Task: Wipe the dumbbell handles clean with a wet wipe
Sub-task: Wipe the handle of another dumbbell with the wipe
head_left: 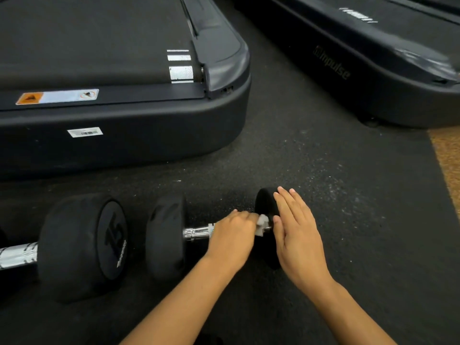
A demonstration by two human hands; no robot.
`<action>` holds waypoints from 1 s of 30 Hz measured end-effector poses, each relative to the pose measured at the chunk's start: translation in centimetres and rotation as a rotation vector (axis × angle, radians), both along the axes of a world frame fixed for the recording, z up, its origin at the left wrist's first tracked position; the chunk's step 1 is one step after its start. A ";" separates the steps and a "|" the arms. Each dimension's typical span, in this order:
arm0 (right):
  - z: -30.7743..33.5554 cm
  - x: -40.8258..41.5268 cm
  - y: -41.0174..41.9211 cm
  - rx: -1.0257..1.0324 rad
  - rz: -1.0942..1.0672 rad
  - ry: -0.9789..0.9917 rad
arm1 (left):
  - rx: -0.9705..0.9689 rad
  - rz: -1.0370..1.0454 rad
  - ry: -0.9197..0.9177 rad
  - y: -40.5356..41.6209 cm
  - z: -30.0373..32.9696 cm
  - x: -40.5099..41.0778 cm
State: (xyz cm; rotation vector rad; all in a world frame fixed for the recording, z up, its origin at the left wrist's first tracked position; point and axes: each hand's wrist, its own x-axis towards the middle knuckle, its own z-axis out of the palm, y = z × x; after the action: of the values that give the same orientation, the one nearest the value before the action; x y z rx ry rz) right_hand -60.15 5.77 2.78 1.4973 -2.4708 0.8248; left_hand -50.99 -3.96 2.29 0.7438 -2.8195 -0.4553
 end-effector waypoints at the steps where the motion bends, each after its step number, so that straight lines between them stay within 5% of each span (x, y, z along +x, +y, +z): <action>1: 0.1 0.0 -0.1 0.004 0.002 0.010 | -0.012 0.055 0.005 -0.5 -0.3 0.1; 10: -0.3 -0.1 0.0 0.004 -0.001 0.021 | -0.095 -0.042 0.155 0.9 -2.3 -0.2; 15: -0.1 -0.3 -0.3 0.005 0.007 0.040 | -0.021 0.086 0.046 -0.3 -0.8 0.2; 30: -0.3 -0.3 0.1 -0.007 0.017 0.007 | -0.194 -0.130 0.187 0.7 -2.9 0.6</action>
State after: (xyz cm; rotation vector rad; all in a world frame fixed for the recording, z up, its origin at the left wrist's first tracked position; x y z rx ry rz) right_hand -60.43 5.87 2.53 1.5178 -2.4507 0.8290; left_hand -50.35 -3.25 -0.59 0.4560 -2.6958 -0.2503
